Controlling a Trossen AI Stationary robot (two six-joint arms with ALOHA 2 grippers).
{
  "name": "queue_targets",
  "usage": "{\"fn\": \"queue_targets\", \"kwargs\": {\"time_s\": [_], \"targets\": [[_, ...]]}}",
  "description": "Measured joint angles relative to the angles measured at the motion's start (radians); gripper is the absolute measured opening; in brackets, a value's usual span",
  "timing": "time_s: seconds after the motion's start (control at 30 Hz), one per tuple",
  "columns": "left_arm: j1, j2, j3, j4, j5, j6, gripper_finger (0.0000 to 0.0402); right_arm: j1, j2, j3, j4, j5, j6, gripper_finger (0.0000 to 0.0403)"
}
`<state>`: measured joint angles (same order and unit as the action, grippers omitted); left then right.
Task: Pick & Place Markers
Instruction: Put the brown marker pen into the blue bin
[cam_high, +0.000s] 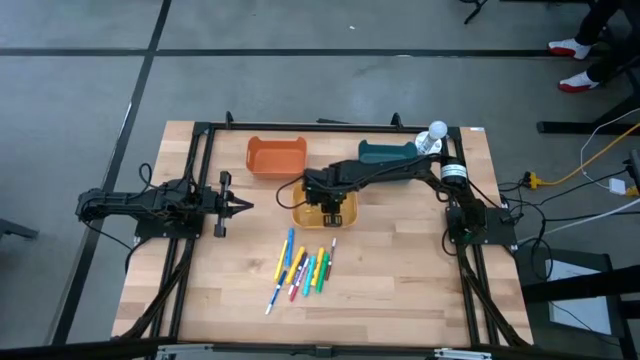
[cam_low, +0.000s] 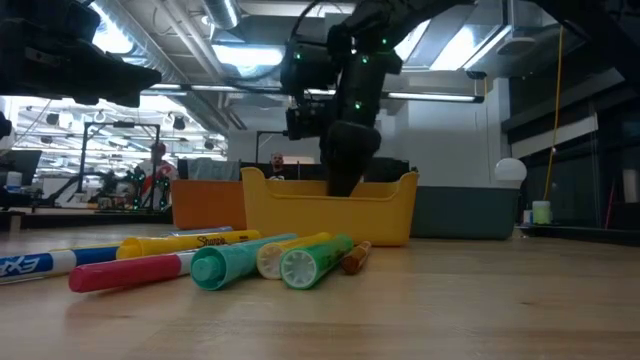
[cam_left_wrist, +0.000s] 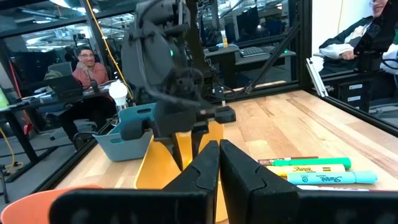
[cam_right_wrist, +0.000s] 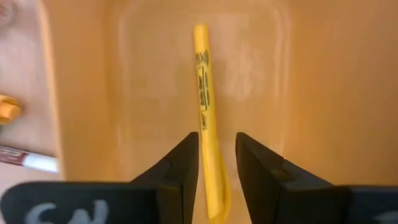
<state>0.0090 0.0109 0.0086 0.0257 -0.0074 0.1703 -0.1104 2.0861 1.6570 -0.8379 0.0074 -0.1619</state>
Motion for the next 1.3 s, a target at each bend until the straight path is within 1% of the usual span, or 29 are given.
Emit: {"fn": "queue_targets", "kwargs": {"time_s": [0.3, 0.4, 0.57, 0.6, 0.67, 0.8, 1.07, 1.3], "targets": [[0.0, 0.0, 0.0, 0.0, 0.0, 0.0, 0.0012, 0.012, -0.028, 0.032, -0.023, 0.0, -0.003, 0.0101], [0.0, 0.0, 0.0, 0.0, 0.0, 0.0, 0.0009, 0.012, -0.034, 0.032, -0.039, 0.0, -0.003, 0.0078], [0.0, 0.0, 0.0, 0.0, 0.0, 0.0, 0.001, 0.022, -0.043, 0.032, -0.044, 0.0, -0.003, 0.0013], [0.0, 0.0, 0.0, 0.001, 0.0, 0.0, 0.0011, 0.025, -0.044, 0.032, -0.049, 0.0, -0.003, 0.0007], [0.0, 0.0, 0.0, -0.001, 0.0, 0.0, 0.0012, 0.032, -0.047, 0.028, -0.05, 0.0, -0.002, 0.0009], [0.0, 0.0, 0.0, 0.0, 0.0, 0.0, 0.0011, 0.05, -0.094, -0.011, -0.014, 0.0, -0.003, 0.0005], [0.0, 0.0, 0.0, 0.0, 0.0, 0.0, 0.0011, 0.087, -0.237, -0.134, 0.1, 0.001, 0.033, 0.0003], [0.0, 0.0, 0.0, 0.0, 0.0, 0.0, 0.001, 0.103, -0.383, -0.293, 0.25, 0.001, 0.112, 0.0002]]}}
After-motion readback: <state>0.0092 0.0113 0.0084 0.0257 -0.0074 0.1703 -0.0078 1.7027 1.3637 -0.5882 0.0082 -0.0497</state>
